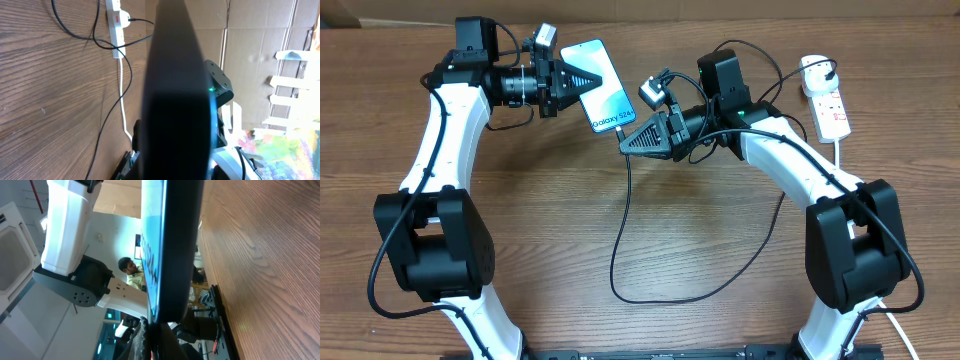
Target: Plug charger to phone and switch on socket
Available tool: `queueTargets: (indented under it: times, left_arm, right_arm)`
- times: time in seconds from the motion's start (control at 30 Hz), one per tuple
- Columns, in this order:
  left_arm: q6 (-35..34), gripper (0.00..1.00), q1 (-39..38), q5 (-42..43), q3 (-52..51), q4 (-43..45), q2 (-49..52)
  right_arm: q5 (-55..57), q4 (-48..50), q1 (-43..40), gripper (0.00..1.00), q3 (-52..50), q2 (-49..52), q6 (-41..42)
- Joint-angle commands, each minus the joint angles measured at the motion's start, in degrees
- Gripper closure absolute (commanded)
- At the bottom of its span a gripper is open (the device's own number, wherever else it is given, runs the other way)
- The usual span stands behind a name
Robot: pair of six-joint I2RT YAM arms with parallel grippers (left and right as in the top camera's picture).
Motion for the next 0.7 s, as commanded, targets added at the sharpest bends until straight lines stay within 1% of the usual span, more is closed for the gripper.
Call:
queueTargets:
  times: [0.0, 0.67]
  left_arm:
    - [-0.4, 0.96, -0.1, 2.2, 0.4, 0.0, -0.2]
    - [-0.3, 0.96, -1.2, 2.1, 0.4, 0.0, -0.2]
  right_arm:
    - [-0.5, 0.0, -0.1, 0.96, 1.1, -1.9, 0.2]
    - [-0.5, 0.0, -0.1, 0.96, 1.1, -1.9, 0.2]
